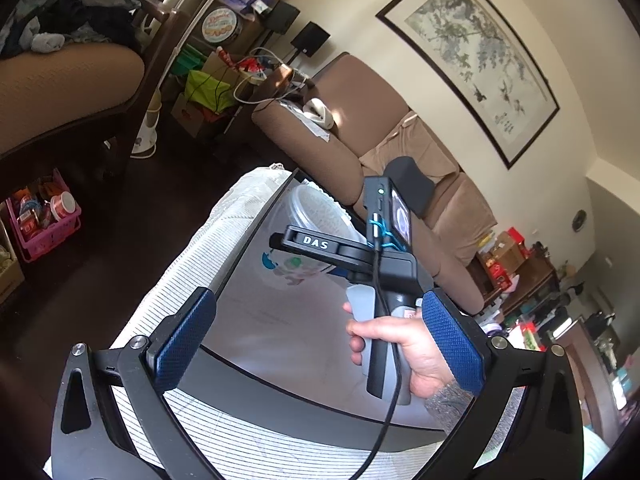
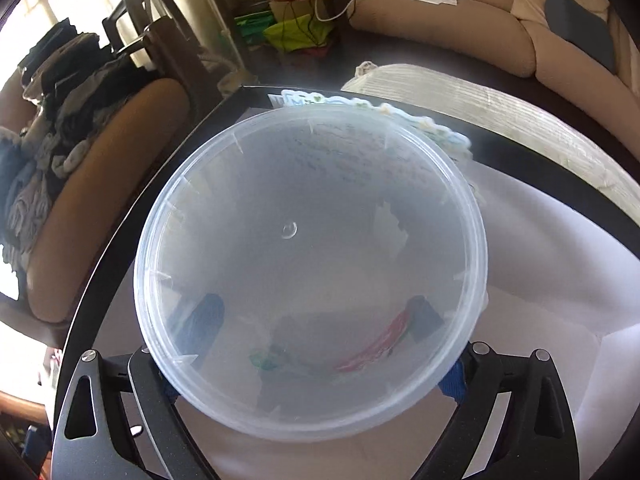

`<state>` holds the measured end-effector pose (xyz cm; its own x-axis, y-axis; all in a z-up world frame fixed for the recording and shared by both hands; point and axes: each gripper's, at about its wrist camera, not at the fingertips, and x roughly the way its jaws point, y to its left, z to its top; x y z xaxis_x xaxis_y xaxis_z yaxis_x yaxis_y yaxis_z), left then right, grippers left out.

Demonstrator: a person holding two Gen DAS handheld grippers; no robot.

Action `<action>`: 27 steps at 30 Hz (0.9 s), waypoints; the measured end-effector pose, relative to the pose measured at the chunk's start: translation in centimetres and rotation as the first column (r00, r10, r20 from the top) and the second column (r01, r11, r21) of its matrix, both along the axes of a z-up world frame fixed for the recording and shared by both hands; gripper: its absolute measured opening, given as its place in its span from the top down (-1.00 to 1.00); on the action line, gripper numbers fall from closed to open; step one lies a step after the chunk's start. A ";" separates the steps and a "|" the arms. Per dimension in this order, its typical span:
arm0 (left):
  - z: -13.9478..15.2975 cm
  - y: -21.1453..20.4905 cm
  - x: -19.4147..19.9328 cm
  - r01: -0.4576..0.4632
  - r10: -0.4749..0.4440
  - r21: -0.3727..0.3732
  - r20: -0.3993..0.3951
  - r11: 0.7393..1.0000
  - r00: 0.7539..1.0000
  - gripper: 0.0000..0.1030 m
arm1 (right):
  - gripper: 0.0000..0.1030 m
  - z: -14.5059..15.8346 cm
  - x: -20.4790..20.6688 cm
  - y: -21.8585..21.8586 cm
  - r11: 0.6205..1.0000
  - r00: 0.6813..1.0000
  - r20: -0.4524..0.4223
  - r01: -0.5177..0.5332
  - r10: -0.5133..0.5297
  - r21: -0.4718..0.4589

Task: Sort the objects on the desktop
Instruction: 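Lower the clear tub into the box and open the right gripper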

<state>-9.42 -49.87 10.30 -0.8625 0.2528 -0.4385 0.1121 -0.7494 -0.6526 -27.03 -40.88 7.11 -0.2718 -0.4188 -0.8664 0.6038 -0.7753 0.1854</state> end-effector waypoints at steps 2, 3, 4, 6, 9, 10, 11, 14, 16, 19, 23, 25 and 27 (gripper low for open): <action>0.0 0.0 0.0 0.001 -0.001 0.001 0.001 1.000 1.000 -1.00 | -0.89 -0.2 0.0 -0.4 1.000 1.000 -0.004 -0.016 0.016 0.011; 0.0 0.0 0.0 0.002 -0.002 0.002 -0.001 1.000 1.000 -1.00 | -0.89 -0.2 0.0 -0.4 1.000 1.000 -0.002 -0.019 0.019 0.011; 0.0 0.0 0.0 0.001 -0.001 0.003 -0.001 1.000 1.000 -1.00 | -0.89 -0.3 0.0 -0.3 1.000 1.000 0.006 -0.019 0.019 0.010; 0.0 -0.2 0.0 0.001 -0.001 0.004 -0.001 1.000 1.000 -1.00 | -0.90 -0.4 -0.1 -0.2 1.000 1.000 0.025 -0.019 0.019 0.015; -0.1 -0.2 0.0 -0.001 0.001 0.013 0.002 1.000 1.000 -1.00 | -0.96 -0.4 0.3 0.0 0.998 0.999 0.033 -0.044 0.043 0.039; -0.1 -0.2 0.0 -0.001 0.001 0.016 0.003 1.000 1.000 -1.00 | -0.96 -0.3 0.6 0.2 0.997 0.998 0.034 -0.057 0.055 0.048; -0.1 -0.2 0.0 0.000 0.000 0.019 0.002 1.000 1.000 -1.00 | -0.96 -0.3 0.9 0.4 0.996 0.997 0.031 -0.071 0.070 0.052; 0.1 -0.1 0.1 0.003 -0.003 0.018 -0.003 1.000 1.000 -1.00 | -0.98 -0.3 1.6 0.8 0.994 0.996 0.027 -0.091 0.090 0.064; 0.2 0.0 0.2 0.005 -0.005 0.010 -0.004 1.000 1.000 -1.00 | -0.98 -0.8 1.8 0.8 0.993 0.995 0.059 -0.086 0.082 0.077; 0.3 0.0 0.3 0.005 -0.005 0.007 -0.005 1.000 1.000 -1.00 | -0.95 -1.6 1.8 0.9 0.995 0.994 0.107 -0.042 0.032 0.093; 0.0 -0.5 0.2 0.005 -0.004 0.037 -0.006 0.999 1.000 -1.00 | -0.58 -1.4 1.6 0.8 0.999 0.992 0.124 -0.024 0.021 0.023; -0.1 -0.6 0.1 0.009 -0.009 0.044 -0.004 0.999 1.000 -1.00 | -0.49 -1.4 1.3 0.4 1.000 0.992 0.125 -0.019 0.018 0.013; -0.1 -0.5 -0.1 0.012 -0.012 0.030 -0.001 0.999 1.000 -1.00 | -0.50 -1.4 1.2 0.1 1.000 0.991 0.132 -0.025 0.026 -0.005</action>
<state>-9.48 -50.33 10.23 -0.8594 0.2764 -0.4301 0.1029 -0.7304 -0.6752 -25.82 -40.74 5.68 -0.1446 -0.4267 -0.8928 0.5934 -0.7594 0.2668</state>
